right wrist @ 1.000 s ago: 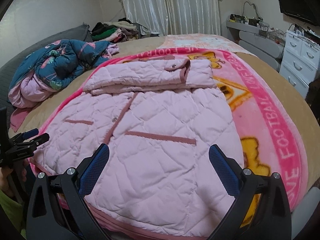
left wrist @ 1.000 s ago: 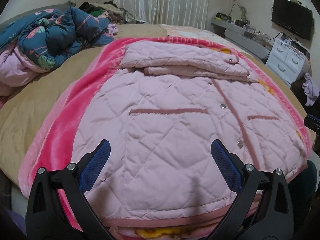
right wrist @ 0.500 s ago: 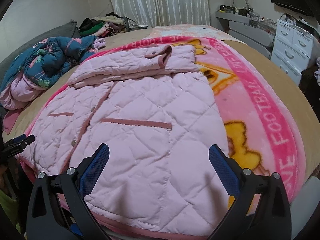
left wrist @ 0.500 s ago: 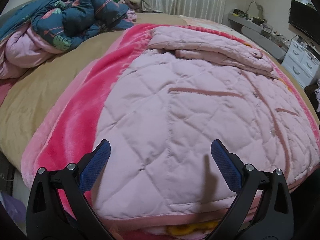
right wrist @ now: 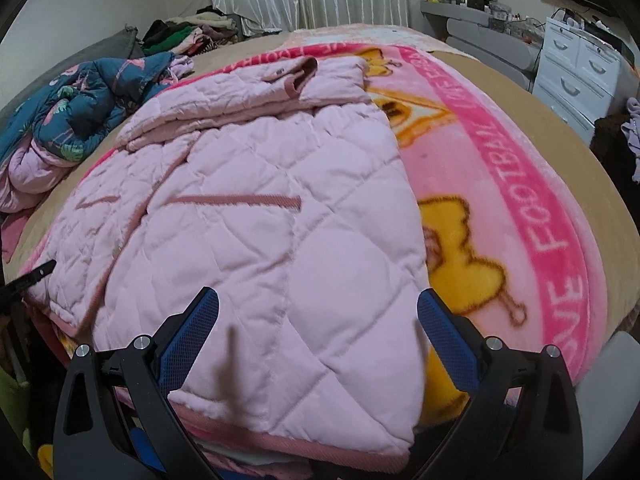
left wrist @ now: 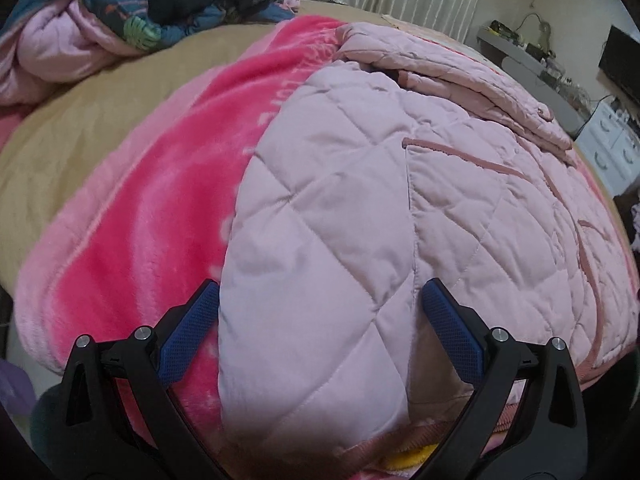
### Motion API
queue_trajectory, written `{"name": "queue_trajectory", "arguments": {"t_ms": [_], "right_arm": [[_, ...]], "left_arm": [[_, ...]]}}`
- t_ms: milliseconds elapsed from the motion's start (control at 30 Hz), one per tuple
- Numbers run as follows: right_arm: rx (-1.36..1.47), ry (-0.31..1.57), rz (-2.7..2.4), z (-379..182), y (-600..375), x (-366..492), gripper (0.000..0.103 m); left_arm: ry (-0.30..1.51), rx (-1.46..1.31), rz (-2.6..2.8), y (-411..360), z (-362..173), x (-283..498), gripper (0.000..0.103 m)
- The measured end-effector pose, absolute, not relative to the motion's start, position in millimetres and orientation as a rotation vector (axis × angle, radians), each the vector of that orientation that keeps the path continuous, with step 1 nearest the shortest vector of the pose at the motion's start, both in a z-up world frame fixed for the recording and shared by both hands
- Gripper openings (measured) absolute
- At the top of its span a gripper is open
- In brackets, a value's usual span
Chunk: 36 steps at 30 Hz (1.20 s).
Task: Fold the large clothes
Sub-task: 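Close the right tool on the hem while the left tool grasps the hem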
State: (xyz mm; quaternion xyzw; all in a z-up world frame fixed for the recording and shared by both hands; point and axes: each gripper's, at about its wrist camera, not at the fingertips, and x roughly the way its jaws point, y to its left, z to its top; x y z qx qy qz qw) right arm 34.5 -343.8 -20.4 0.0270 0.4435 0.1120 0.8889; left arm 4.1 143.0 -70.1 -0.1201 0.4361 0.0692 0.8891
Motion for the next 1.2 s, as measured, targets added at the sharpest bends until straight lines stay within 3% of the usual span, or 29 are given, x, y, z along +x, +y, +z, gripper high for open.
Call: {"name": "queue_trajectory", "arguments": {"t_ms": [700,800,867,967,1067,1200], "right_arm": [[0.231,1.136,0.342,-64.9,-364.8,6.7,0.099],[0.256,1.11,0.361,-60.7,-362.8,4.3,0.086],[0.295,1.079,0.375,-56.2,-367.7,3.6,0.06],[0.361,1.035,0.392,-47.4,-379.9,5.7,0.032],[0.373,0.969,0.427,-30.9,-380.4,4.4,0.025],[0.372,0.926,0.473,-17.2,-375.4,8.5,0.026]], "left_arm": [[0.919,-0.25,0.118,133.4,-70.4,2.0,0.094],[0.926,-0.258,0.098,132.2,-70.0,-4.3,0.094],[0.929,-0.266,0.087,132.2,-69.8,-8.8,0.094],[0.929,-0.281,0.077,132.0,-69.2,-14.0,0.094],[0.933,-0.303,0.068,133.6,-70.4,-15.0,0.094],[0.931,-0.35,0.053,136.6,-73.8,-14.4,0.091]]}}
